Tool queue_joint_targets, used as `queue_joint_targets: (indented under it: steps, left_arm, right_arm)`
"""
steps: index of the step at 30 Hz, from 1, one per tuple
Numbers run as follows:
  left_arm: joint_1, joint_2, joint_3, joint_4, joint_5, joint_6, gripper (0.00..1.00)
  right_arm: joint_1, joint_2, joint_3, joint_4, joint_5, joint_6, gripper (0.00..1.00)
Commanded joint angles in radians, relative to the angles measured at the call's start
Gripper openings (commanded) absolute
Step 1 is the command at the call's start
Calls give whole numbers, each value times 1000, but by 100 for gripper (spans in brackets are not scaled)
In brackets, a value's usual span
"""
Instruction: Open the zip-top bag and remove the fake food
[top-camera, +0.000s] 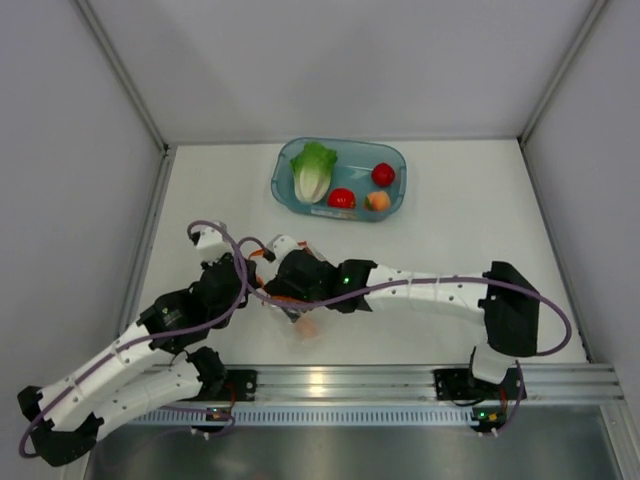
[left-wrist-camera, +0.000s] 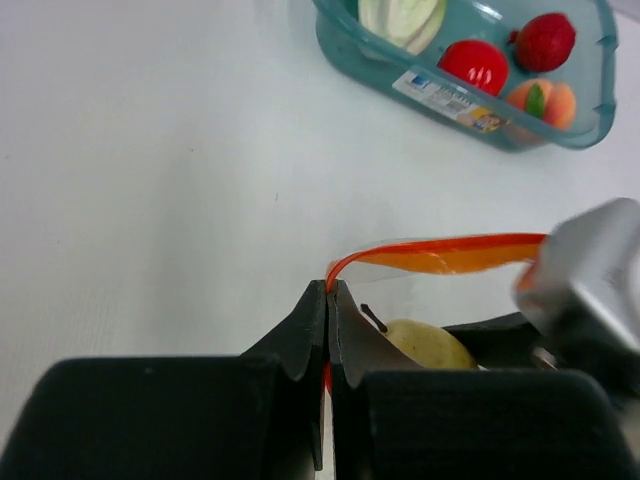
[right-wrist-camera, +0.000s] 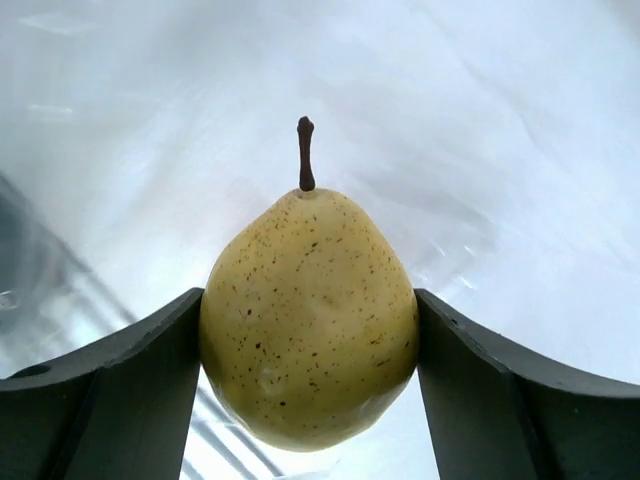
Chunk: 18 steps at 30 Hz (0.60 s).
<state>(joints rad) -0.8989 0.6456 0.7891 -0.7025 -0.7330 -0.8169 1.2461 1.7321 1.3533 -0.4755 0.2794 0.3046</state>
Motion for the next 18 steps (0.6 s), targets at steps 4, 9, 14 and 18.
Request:
queue_joint_targets:
  steps: [4,9,14,18]
  left_arm:
    - [5,88,6,27,70,10,0]
    - [3,54,-45,54,124,18,0]
    - [3,5,-83,80,168,35,0]
    - [5,3,-102,81,152,25,0]
  right_arm:
    - [41,-210,-36,184,-39,-59,52]
    - [36,-276,-40,195,-17,-76,51]
    - [20,-345,-109,285,-11,-67,51]
    - [3,-387,-146,377,4,-32,50]
